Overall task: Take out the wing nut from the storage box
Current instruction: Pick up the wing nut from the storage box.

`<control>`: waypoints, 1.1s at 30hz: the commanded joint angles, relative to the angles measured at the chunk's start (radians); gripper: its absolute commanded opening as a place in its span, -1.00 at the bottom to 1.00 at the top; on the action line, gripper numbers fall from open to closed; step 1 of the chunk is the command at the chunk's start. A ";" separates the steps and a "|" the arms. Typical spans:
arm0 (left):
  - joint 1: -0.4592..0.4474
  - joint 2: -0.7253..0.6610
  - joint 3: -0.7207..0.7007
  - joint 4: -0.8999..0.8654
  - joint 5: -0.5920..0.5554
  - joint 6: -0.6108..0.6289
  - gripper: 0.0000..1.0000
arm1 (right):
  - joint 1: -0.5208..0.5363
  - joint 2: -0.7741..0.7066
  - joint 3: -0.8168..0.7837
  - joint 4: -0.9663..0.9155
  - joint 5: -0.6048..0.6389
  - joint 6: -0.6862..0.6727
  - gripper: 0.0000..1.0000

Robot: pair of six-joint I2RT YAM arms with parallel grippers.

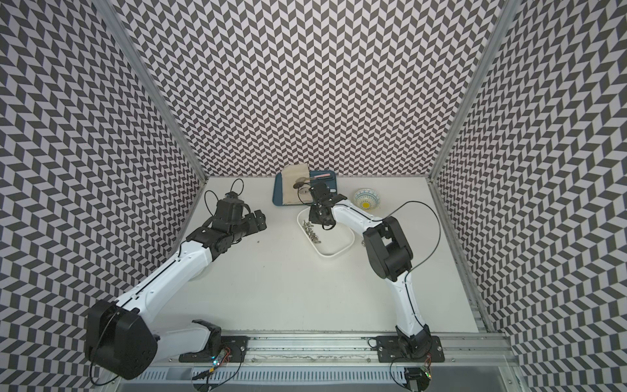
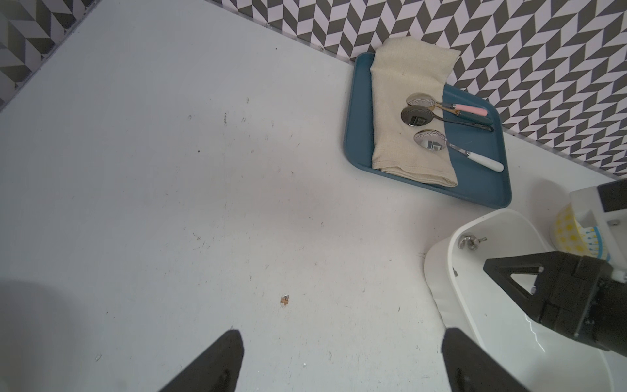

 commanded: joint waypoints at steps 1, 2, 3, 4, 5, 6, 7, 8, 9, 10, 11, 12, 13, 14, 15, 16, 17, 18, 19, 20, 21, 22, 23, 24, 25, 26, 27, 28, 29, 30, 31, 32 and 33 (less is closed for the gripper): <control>-0.004 -0.032 -0.015 -0.017 -0.021 0.003 0.91 | -0.020 0.025 0.028 0.035 0.049 0.052 -0.36; -0.004 -0.033 -0.016 -0.019 -0.021 0.004 0.91 | -0.026 0.030 0.026 0.041 0.050 0.060 -0.36; -0.004 -0.035 -0.017 -0.019 -0.022 0.003 0.91 | -0.030 0.033 0.025 0.050 0.049 0.065 -0.36; -0.004 -0.036 -0.019 -0.019 -0.022 0.003 0.91 | -0.033 0.038 0.026 0.055 0.049 0.070 -0.36; -0.004 -0.036 -0.019 -0.019 -0.023 0.002 0.91 | -0.035 0.043 0.028 0.062 0.047 0.077 -0.36; -0.004 -0.037 -0.018 -0.019 -0.023 0.002 0.91 | -0.038 0.047 0.030 0.068 0.042 0.082 -0.35; -0.004 -0.036 -0.016 -0.020 -0.024 0.002 0.91 | -0.039 0.052 0.032 0.073 0.041 0.087 -0.36; -0.004 -0.036 -0.016 -0.021 -0.024 0.002 0.91 | -0.039 0.057 0.036 0.079 0.041 0.090 -0.36; -0.004 -0.036 -0.015 -0.021 -0.025 0.002 0.91 | -0.041 0.061 0.038 0.083 0.042 0.093 -0.35; -0.004 -0.037 -0.015 -0.022 -0.027 0.002 0.91 | -0.042 0.066 0.043 0.084 0.044 0.099 -0.35; -0.004 -0.038 -0.013 -0.024 -0.029 0.002 0.91 | -0.044 0.070 0.045 0.087 0.045 0.105 -0.35; -0.004 -0.038 -0.012 -0.025 -0.030 0.001 0.91 | -0.044 0.075 0.046 0.095 0.043 0.108 -0.35; -0.004 -0.039 -0.012 -0.026 -0.031 0.001 0.91 | -0.046 0.079 0.049 0.099 0.042 0.114 -0.35; -0.004 -0.040 -0.012 -0.027 -0.032 0.001 0.91 | -0.046 0.084 0.052 0.102 0.041 0.120 -0.35; -0.004 -0.040 -0.012 -0.028 -0.032 0.002 0.91 | -0.048 0.088 0.054 0.108 0.038 0.122 -0.34; -0.004 -0.041 -0.012 -0.029 -0.032 0.001 0.91 | -0.048 0.094 0.059 0.110 0.036 0.128 -0.35; -0.004 -0.041 -0.011 -0.030 -0.033 0.000 0.91 | -0.048 0.099 0.065 0.110 0.039 0.131 -0.35; -0.004 -0.041 -0.010 -0.031 -0.034 0.000 0.91 | -0.049 0.102 0.069 0.111 0.041 0.134 -0.35; -0.004 -0.041 -0.011 -0.032 -0.035 0.000 0.91 | -0.049 0.107 0.073 0.115 0.041 0.137 -0.35; -0.004 -0.041 -0.009 -0.033 -0.036 0.001 0.91 | -0.049 0.112 0.079 0.113 0.044 0.140 -0.35; -0.004 -0.041 -0.010 -0.035 -0.037 0.000 0.91 | -0.049 0.115 0.084 0.112 0.047 0.142 -0.35; -0.004 -0.041 -0.008 -0.035 -0.038 0.001 0.91 | -0.049 0.118 0.089 0.113 0.049 0.143 -0.35; -0.004 -0.041 -0.007 -0.036 -0.039 0.002 0.91 | -0.049 0.121 0.095 0.112 0.052 0.145 -0.35; -0.004 -0.041 -0.008 -0.037 -0.039 0.002 0.91 | -0.049 0.124 0.098 0.110 0.055 0.144 -0.35; -0.004 -0.041 -0.008 -0.038 -0.041 0.002 0.91 | -0.049 0.126 0.103 0.107 0.060 0.146 -0.36; -0.004 -0.041 -0.007 -0.038 -0.041 0.002 0.91 | -0.049 0.129 0.107 0.102 0.063 0.145 -0.38; -0.004 -0.041 -0.007 -0.038 -0.042 0.002 0.91 | -0.049 0.131 0.109 0.101 0.065 0.142 -0.40; -0.004 -0.041 -0.007 -0.038 -0.042 0.003 0.91 | -0.049 0.134 0.112 0.097 0.064 0.141 -0.42; -0.004 -0.041 -0.006 -0.038 -0.042 0.004 0.91 | -0.050 0.139 0.116 0.090 0.063 0.138 -0.44; -0.004 -0.040 -0.005 -0.038 -0.043 0.004 0.91 | -0.051 0.142 0.117 0.086 0.065 0.137 -0.47; -0.004 -0.038 -0.004 -0.038 -0.042 0.003 0.91 | -0.050 0.144 0.116 0.083 0.065 0.136 -0.49; -0.004 -0.037 -0.004 -0.037 -0.042 0.005 0.91 | -0.051 0.145 0.114 0.081 0.065 0.135 -0.51; -0.004 -0.037 -0.002 -0.036 -0.042 0.004 0.91 | -0.051 0.146 0.112 0.081 0.065 0.132 -0.53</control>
